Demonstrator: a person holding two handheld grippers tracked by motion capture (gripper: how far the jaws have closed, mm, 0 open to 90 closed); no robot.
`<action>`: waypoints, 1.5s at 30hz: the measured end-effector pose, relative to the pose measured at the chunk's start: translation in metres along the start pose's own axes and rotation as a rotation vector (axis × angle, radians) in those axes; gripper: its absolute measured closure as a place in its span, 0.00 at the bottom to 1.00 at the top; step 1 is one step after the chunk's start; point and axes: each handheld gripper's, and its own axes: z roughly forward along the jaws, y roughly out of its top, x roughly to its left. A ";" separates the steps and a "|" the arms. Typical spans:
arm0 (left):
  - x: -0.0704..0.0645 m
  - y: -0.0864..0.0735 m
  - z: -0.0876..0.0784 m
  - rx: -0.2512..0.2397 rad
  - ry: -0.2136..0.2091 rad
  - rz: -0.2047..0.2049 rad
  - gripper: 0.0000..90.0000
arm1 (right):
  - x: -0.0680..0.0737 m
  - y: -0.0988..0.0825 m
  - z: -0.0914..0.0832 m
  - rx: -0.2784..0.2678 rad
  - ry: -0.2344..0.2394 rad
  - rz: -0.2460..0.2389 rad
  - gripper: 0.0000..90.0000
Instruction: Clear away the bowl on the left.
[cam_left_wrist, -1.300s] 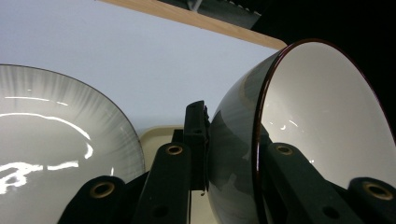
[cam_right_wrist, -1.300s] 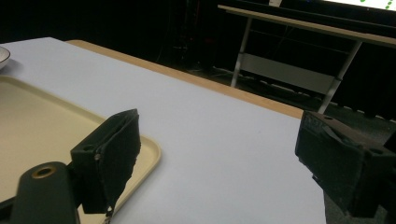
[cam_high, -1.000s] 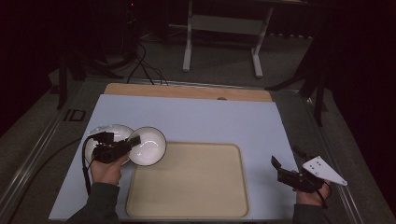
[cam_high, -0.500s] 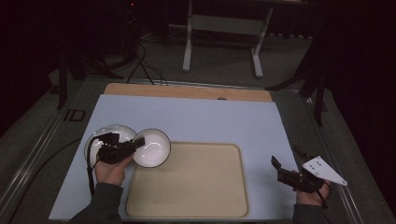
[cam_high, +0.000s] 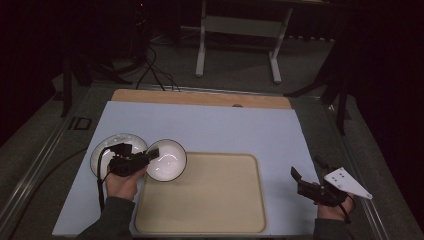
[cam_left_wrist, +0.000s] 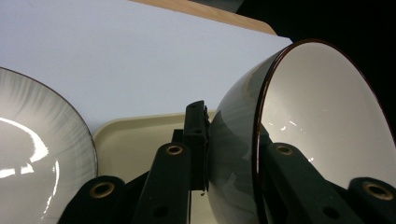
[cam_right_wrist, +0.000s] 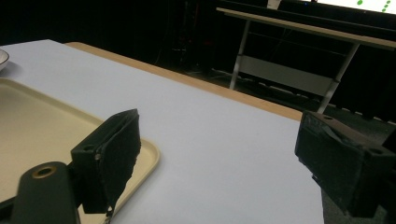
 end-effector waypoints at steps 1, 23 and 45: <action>0.000 0.000 0.000 0.001 -0.001 0.002 0.88 | 0.000 0.000 0.000 0.000 0.000 0.000 0.15; -0.016 -0.004 0.012 0.032 -0.039 0.030 0.88 | -0.001 0.000 0.000 -0.004 -0.004 -0.001 0.15; -0.035 -0.011 0.027 0.079 -0.080 0.071 0.88 | -0.001 0.000 0.000 -0.005 -0.007 0.000 0.15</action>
